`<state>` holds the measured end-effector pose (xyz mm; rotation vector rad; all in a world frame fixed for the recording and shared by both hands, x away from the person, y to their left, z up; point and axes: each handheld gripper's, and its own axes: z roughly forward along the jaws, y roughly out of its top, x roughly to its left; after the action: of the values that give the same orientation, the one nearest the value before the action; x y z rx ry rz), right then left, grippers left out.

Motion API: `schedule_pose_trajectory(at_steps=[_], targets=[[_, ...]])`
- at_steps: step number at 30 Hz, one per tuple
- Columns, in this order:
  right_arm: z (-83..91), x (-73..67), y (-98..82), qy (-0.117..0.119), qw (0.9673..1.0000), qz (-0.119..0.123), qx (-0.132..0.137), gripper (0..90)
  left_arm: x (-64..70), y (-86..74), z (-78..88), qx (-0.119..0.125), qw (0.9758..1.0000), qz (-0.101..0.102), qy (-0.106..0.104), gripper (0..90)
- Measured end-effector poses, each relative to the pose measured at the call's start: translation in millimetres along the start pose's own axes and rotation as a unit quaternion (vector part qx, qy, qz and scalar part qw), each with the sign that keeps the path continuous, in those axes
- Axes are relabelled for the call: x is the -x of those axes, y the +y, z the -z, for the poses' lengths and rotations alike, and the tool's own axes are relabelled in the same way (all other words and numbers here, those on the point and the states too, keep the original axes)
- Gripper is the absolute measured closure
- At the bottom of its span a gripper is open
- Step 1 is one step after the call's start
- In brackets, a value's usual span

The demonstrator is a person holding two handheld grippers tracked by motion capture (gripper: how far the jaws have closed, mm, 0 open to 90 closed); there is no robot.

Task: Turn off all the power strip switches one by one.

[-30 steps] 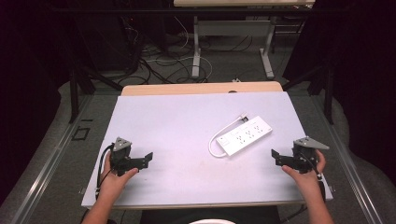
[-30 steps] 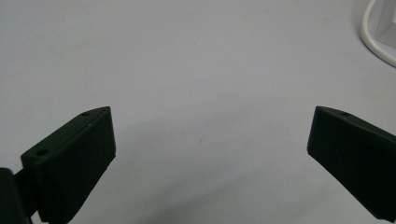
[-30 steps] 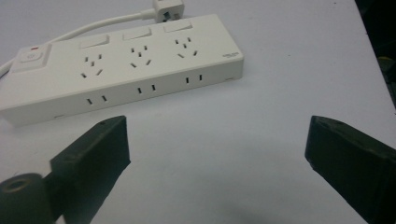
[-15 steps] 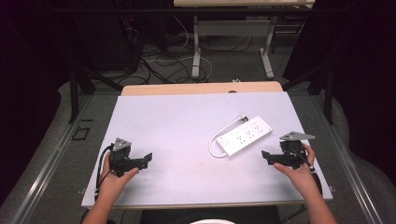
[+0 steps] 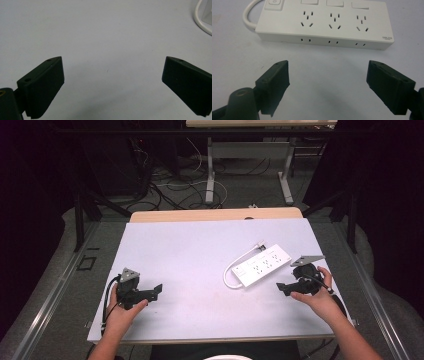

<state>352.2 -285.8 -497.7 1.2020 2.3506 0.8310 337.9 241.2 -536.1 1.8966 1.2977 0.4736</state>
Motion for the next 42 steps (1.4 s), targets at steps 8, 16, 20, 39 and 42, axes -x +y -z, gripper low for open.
schedule_pose_trajectory(at_steps=[8, 16, 20, 39, 42], targets=[[-1.9, -3.3, 11.9, 0.001, 0.9985, 0.033, -0.044, 24.1, -0.2, -1.2, -1.8, -0.002, 1.0000, 0.006, 0.000, 4.0], [-4.5, -8.0, 24.3, 0.013, 0.9952, 0.055, -0.080, 30.7, -1.8, -1.2, -1.2, -0.005, 1.0000, 0.001, -0.001, 4.0], [-4.6, -10.3, 32.4, 0.013, 0.9919, 0.080, -0.098, 34.6, -2.2, -1.3, -1.4, -0.005, 1.0000, 0.003, -0.002, 4.1], [-27.6, -15.4, 69.9, 0.055, 0.9851, 0.073, -0.146, 50.1, -2.8, -2.2, -2.8, -0.004, 1.0000, 0.007, 0.001, 4.0], [-30.5, -18.4, 75.8, 0.057, 0.9859, 0.067, -0.142, 53.5, -3.5, -2.2, -3.0, -0.005, 1.0000, 0.007, 0.000, 4.1]])
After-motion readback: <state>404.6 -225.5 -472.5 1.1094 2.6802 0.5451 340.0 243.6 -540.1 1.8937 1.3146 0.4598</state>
